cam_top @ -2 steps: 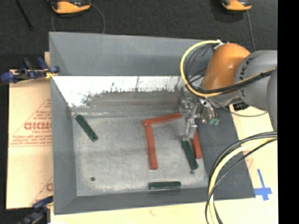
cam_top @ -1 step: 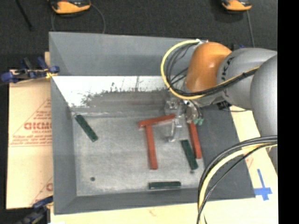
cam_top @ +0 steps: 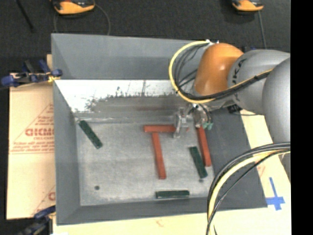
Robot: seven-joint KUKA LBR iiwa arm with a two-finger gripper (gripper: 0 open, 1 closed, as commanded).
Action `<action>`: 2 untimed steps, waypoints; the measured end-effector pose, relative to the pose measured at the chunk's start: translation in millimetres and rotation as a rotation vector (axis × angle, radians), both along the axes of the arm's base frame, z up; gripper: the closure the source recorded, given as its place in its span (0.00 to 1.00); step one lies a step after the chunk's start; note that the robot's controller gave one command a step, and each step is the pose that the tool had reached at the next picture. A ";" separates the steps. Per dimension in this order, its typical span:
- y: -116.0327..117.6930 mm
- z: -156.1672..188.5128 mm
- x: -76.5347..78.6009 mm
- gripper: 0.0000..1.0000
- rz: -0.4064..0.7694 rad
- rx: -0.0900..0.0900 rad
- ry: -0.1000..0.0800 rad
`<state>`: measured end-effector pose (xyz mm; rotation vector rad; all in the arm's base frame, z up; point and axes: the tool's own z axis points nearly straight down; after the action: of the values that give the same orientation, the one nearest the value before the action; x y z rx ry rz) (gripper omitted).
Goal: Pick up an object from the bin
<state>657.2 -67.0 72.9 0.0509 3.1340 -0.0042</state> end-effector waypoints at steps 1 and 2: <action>-15.0 -0.3 -7.3 1.00 -0.098 0.006 0.000; -38.9 -0.7 -2.7 1.00 -0.205 0.006 -0.002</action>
Offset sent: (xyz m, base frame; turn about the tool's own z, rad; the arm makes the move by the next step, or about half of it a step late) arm -0.0096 -0.0157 -0.0029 0.1010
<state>654.5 -105.9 72.2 0.3712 3.1108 0.0034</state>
